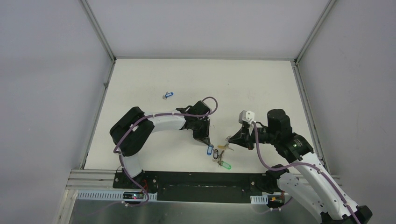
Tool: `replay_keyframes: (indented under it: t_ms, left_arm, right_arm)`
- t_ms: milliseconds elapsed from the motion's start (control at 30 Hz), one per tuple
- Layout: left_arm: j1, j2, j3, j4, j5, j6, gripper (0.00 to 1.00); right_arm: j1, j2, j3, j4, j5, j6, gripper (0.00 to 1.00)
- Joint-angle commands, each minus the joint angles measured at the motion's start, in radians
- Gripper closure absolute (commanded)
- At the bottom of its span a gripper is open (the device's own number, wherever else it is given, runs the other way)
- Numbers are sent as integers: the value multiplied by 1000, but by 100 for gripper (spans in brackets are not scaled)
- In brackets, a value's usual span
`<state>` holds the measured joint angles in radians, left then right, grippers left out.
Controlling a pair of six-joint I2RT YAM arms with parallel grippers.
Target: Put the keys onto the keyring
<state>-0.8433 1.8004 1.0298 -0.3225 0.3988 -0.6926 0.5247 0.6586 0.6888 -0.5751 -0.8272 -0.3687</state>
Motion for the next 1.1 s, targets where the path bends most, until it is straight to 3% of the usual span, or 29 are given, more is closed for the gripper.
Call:
replay_keyframes:
  t_ms: [0,267,500,633,800,1067]
  left_arm:
    - [0,-24,-6,-2,-13,43,100]
    - [6,-218,-6,-48,-150,149,100]
    - [6,-505,-16,-72,-212,384,100]
    - [6,-633,-27,-55,-123,552,100]
    - [6,-727,-32,-11,92,715,100]
    - [-3,-779,-79,135,248,792,100]
  right_arm:
    - [4,2,18,36,-23,-18,100]
    - [5,6,26,35,-37,-18,100]
    - [5,35,37,58,-97,-10,100]
    - [5,56,48,78,-135,-6,100]
    - [5,84,78,83,-192,-21,100]
    - [5,125,94,111,-328,-21,100]
